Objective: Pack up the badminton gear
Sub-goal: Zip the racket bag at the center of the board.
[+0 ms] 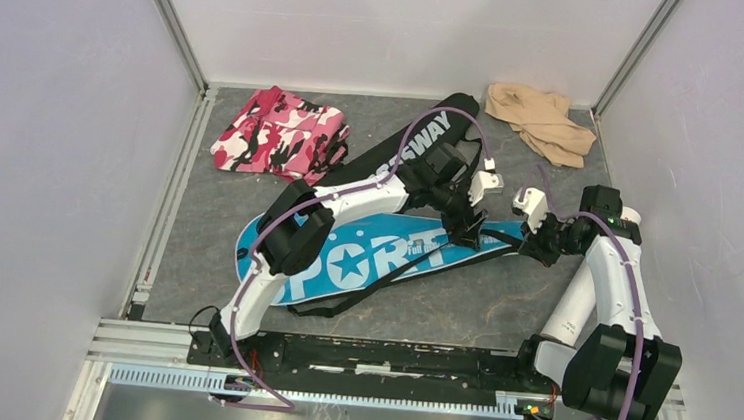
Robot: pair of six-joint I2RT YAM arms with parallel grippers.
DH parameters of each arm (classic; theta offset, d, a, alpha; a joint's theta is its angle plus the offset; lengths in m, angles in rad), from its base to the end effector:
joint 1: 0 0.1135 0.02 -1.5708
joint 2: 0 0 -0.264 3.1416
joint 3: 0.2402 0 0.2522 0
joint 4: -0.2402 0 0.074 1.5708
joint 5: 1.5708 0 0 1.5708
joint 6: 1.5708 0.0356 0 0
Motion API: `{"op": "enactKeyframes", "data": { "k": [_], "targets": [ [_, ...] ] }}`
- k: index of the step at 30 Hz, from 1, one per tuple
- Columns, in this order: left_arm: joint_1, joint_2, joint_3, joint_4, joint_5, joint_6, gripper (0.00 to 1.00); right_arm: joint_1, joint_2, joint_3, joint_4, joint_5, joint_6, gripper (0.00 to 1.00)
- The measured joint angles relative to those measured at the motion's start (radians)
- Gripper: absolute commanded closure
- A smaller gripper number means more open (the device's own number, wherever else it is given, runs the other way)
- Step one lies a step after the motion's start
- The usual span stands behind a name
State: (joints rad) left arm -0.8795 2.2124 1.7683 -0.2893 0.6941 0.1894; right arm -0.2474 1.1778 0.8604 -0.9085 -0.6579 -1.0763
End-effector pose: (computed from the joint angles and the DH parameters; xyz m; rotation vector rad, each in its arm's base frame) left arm 0.3014 -0.3999 0.2061 1.5119 1.8168 -1.1455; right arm 0.2040 -0.0291 0.2418 -1.1181 2.1804 0.3968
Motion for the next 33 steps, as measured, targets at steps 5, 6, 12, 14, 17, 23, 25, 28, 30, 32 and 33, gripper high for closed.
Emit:
{"op": "enactKeyframes", "data": {
  "k": [5,6,12,14,17,23,25,28,30,32,33],
  "targets": [
    [0.003,0.044,0.045,0.005,0.008,-0.034,0.69,-0.002,0.0,-0.001,-0.013,0.001,-0.005,1.0],
    [0.005,0.054,0.058,0.003,0.013,-0.039,0.76,-0.002,0.0,-0.002,-0.015,0.002,-0.006,1.0],
    [0.008,0.101,0.152,-0.023,0.06,-0.069,0.98,-0.003,0.0,-0.009,-0.021,0.008,-0.018,1.0],
    [0.009,0.102,0.172,-0.024,0.08,-0.09,0.98,-0.003,0.0,-0.014,-0.019,0.012,-0.022,1.0],
    [0.01,0.102,0.198,-0.013,0.119,-0.148,0.98,-0.003,0.0,-0.028,-0.014,0.016,-0.025,1.0],
    [0.014,0.102,0.204,0.062,0.201,-0.339,0.98,-0.004,0.0,-0.058,0.012,0.024,-0.024,1.0],
    [0.015,0.102,0.204,0.095,0.217,-0.403,0.98,-0.004,-0.001,-0.063,0.021,0.024,-0.024,1.0],
    [0.015,0.102,0.204,0.149,0.237,-0.519,0.98,-0.004,-0.001,-0.07,0.038,0.026,-0.023,1.0],
    [0.016,0.102,0.204,0.183,0.248,-0.581,0.98,-0.004,-0.005,-0.074,0.047,0.026,-0.022,1.0],
    [0.016,0.102,0.208,0.215,0.254,-0.649,0.98,-0.004,-0.011,-0.076,0.06,0.026,-0.021,1.0],
    [0.017,0.102,0.212,0.219,0.255,-0.671,0.98,-0.004,-0.014,-0.077,0.065,0.026,-0.021,1.0]
  ]
}}
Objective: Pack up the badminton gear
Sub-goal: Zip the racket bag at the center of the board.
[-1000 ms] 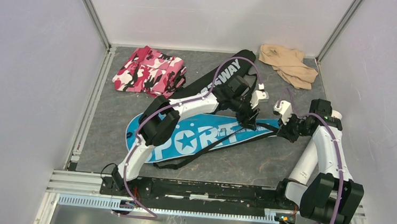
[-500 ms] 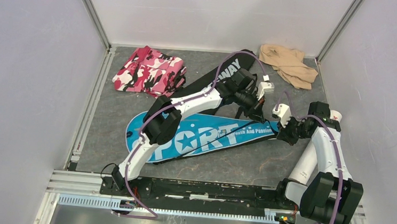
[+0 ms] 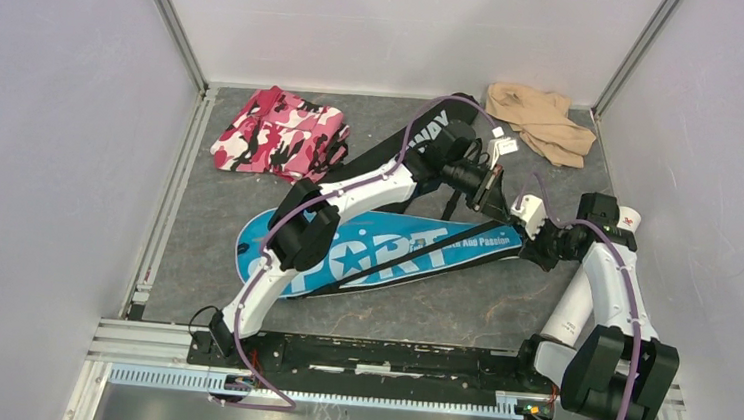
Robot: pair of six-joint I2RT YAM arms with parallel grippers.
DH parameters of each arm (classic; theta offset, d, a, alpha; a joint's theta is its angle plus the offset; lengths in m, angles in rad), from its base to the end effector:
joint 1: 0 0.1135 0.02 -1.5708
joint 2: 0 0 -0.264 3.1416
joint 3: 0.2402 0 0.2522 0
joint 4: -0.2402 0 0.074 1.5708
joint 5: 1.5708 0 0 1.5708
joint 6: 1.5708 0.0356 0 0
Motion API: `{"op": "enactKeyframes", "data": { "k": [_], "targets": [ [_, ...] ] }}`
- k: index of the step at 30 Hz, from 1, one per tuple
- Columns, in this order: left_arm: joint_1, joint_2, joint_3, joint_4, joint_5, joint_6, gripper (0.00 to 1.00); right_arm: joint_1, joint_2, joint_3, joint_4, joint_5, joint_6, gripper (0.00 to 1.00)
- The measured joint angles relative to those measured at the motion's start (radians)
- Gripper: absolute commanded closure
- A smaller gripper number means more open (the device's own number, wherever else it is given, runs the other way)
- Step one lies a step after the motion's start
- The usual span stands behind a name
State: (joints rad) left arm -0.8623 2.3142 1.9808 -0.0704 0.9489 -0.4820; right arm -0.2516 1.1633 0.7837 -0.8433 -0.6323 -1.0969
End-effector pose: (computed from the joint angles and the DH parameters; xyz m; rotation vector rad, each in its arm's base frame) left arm 0.3274 -0.4265 0.2472 1.1156 1.9619 -1.7376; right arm 0.1991 -0.0295 0.2243 -1.1383 2.1862 0.3589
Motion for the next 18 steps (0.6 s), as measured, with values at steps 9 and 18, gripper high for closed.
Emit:
{"op": "enactKeyframes", "data": {
  "k": [9,18],
  "targets": [
    [0.021,0.044,0.115,0.049,0.018,-0.171,0.98,0.0,-0.011,-0.001,0.044,-0.005,0.0,1.0],
    [0.026,0.111,0.149,0.223,0.079,-0.403,0.98,-0.004,-0.012,-0.003,0.05,-0.007,0.004,1.0]
  ]
}}
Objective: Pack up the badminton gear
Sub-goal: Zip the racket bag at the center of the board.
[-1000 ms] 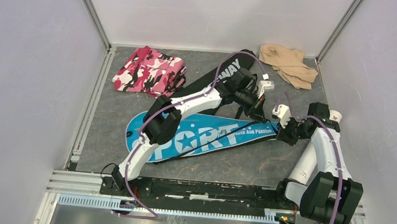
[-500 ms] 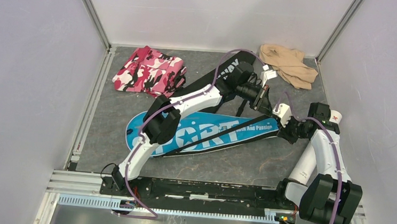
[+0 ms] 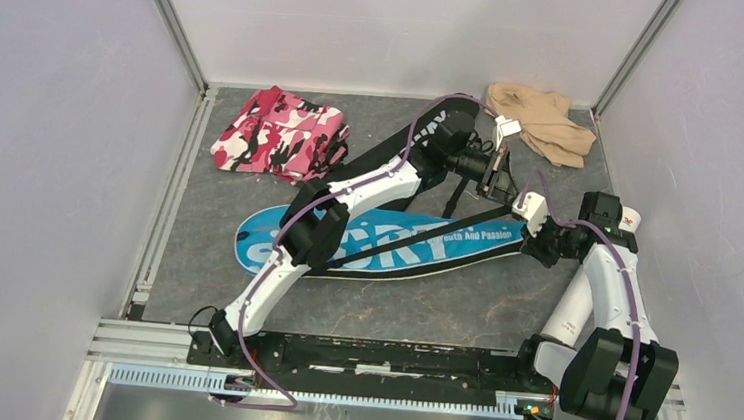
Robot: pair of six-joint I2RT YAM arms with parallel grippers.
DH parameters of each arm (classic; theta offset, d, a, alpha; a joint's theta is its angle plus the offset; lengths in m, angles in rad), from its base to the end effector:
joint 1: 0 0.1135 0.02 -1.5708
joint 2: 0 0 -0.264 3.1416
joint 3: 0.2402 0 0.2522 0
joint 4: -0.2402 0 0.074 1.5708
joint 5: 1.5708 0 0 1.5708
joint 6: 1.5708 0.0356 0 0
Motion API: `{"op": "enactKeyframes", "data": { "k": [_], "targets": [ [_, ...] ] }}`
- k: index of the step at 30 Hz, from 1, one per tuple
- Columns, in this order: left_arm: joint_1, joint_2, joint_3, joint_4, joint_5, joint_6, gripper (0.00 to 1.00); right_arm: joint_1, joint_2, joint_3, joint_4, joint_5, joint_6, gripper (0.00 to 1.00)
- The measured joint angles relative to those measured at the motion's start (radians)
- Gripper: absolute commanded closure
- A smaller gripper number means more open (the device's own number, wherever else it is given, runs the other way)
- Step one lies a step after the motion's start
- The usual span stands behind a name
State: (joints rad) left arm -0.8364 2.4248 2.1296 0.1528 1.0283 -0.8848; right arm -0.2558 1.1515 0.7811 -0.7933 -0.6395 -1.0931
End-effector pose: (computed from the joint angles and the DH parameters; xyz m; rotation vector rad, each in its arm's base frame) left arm 0.3542 -0.4378 0.2600 0.9102 1.9788 -2.0062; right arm 0.2020 -0.0309 0.2277 -1.1337 2.1415 0.3136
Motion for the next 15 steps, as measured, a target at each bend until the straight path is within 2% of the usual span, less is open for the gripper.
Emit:
{"op": "enactKeyframes", "data": {
  "k": [6,15],
  "targets": [
    [-0.004,0.031,0.016,0.144,0.011,-0.121,0.95,-0.002,-0.014,0.0,0.007,-0.015,0.0,1.0],
    [-0.017,0.124,0.124,0.225,0.002,-0.148,0.95,0.014,-0.019,0.0,-0.002,-0.02,0.012,1.0]
  ]
}}
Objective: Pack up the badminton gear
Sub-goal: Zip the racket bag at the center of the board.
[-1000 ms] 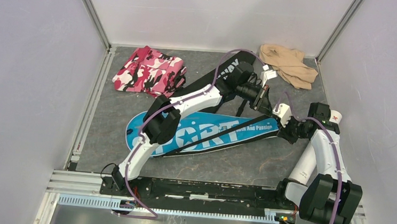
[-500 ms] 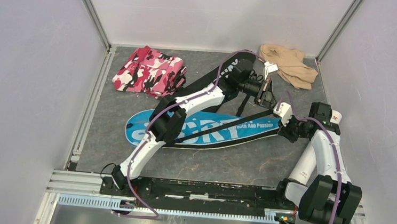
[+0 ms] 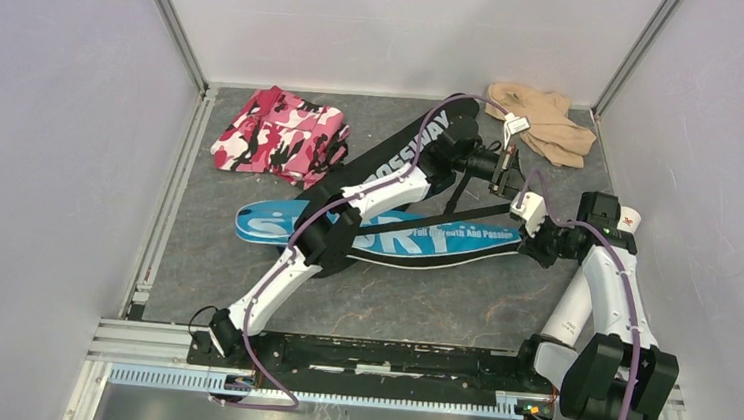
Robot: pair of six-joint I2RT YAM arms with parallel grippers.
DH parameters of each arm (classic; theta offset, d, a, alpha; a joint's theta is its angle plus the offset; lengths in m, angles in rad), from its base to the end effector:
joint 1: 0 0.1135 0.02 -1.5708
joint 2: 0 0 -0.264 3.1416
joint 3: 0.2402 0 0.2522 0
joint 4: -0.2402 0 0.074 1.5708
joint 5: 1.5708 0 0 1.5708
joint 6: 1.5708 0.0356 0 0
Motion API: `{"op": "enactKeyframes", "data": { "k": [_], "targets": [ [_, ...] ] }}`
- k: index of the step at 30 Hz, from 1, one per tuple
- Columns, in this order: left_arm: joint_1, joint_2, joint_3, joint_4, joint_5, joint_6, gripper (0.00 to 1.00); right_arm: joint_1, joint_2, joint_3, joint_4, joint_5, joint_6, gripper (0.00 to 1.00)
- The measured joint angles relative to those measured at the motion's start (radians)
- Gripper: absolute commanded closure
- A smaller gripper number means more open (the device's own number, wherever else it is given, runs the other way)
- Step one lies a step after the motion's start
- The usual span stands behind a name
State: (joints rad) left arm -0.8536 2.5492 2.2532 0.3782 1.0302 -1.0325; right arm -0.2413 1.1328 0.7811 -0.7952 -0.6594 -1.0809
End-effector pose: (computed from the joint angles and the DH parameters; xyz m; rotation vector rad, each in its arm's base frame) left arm 0.3601 -0.4593 0.2544 0.9081 1.8253 -2.1038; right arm 0.2001 -0.0268 0.2314 -1.1368 2.1145 0.3304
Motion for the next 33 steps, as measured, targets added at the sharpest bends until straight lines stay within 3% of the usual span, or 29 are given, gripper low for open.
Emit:
{"op": "enactKeyframes", "data": {
  "k": [8,16,22,29,33],
  "targets": [
    [-0.005,0.089,0.085,0.052,-0.058,0.0,0.92,0.031,-0.016,0.0,-0.027,-0.007,0.015,1.0],
    [-0.005,0.129,0.114,0.001,-0.121,0.007,0.88,0.031,-0.017,0.0,-0.04,0.005,0.021,1.0],
    [0.016,0.134,0.117,-0.095,-0.147,0.062,0.76,0.031,-0.016,0.0,-0.05,0.028,0.027,1.0],
    [0.061,0.134,0.035,-0.229,-0.166,0.2,0.73,-0.019,0.009,0.026,-0.104,0.078,0.017,1.0],
    [0.082,0.134,-0.003,-0.348,-0.172,0.294,0.63,-0.056,0.039,0.062,-0.13,0.112,-0.007,1.0]
  ]
}}
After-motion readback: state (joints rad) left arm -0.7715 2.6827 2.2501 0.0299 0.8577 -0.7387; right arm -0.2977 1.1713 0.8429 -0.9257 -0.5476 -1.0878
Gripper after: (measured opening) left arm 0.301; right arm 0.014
